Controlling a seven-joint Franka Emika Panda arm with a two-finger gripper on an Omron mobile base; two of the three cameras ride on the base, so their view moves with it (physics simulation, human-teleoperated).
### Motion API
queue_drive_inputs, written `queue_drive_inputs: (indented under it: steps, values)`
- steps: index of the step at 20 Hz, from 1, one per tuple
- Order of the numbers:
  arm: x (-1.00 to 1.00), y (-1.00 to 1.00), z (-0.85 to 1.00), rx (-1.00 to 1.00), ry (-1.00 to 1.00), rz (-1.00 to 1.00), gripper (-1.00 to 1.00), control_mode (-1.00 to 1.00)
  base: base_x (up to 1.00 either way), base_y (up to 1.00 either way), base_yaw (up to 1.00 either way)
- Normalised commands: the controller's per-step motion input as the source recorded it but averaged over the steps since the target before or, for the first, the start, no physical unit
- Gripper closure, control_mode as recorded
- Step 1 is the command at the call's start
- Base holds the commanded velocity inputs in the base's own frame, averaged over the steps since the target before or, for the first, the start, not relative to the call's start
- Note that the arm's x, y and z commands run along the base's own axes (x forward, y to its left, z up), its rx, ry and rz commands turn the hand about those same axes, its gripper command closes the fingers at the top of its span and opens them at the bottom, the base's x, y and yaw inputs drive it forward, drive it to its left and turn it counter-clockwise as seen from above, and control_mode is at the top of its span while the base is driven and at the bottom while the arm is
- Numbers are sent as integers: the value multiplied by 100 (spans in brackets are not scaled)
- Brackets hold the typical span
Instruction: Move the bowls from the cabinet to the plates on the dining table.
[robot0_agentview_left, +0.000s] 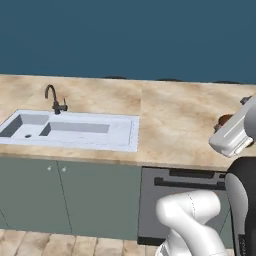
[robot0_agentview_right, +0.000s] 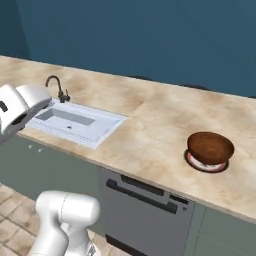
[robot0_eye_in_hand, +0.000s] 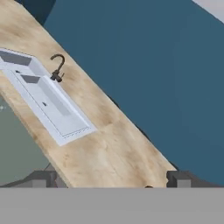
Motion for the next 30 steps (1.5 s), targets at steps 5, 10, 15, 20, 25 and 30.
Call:
queue_drive_inputs:
  steps: [5,10,15,20,25,30]
  values:
    - [0,0,0,0,0,0,-100,100,-15,5,50]
    - [0,0,0,0,0,0,-100,100,-10,0,50]
    - [0,0,0,0,0,0,-100,100,-8,0,50]
    - [0,0,0,0,0,0,-100,100,-8,0,50]
    - [0,0,0,0,0,0,-100,100,-9,0,50]
    - [0,0,0,0,0,0,-100,100,-9,0,50]
